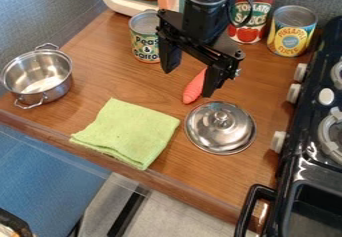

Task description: Moved the silver pot to the left side of the can

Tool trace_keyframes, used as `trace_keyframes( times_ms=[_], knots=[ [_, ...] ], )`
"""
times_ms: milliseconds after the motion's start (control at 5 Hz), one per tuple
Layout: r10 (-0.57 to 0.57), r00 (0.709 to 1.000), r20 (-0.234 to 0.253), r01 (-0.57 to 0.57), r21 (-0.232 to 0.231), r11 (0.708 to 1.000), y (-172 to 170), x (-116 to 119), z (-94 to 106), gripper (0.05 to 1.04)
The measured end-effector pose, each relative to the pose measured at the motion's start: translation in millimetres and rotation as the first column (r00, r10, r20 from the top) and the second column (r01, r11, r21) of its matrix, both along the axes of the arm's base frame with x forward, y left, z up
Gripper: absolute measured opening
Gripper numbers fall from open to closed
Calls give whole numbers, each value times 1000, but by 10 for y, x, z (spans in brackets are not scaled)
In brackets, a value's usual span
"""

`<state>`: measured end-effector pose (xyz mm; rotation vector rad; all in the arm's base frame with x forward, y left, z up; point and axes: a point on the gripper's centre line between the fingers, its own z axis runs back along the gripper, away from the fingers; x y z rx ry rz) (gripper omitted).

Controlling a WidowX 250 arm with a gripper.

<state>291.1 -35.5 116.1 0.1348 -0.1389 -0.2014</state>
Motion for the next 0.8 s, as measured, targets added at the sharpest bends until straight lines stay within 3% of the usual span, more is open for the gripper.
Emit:
trace_keyframes(
  times_ms=[200, 400, 600, 800],
  knots=[
    [1, 1000, -22, -1, 6, 1000, 12, -3, -70, 1001],
    [115, 993, -19, -115, 20, 993, 425, 20, -66, 1001],
    [205, 979, -9, -205, 5, 979, 822, 13, -66, 1001],
    [302, 953, 8, -302, 1, 953, 1335, -105, -148, 1001]
  ],
)
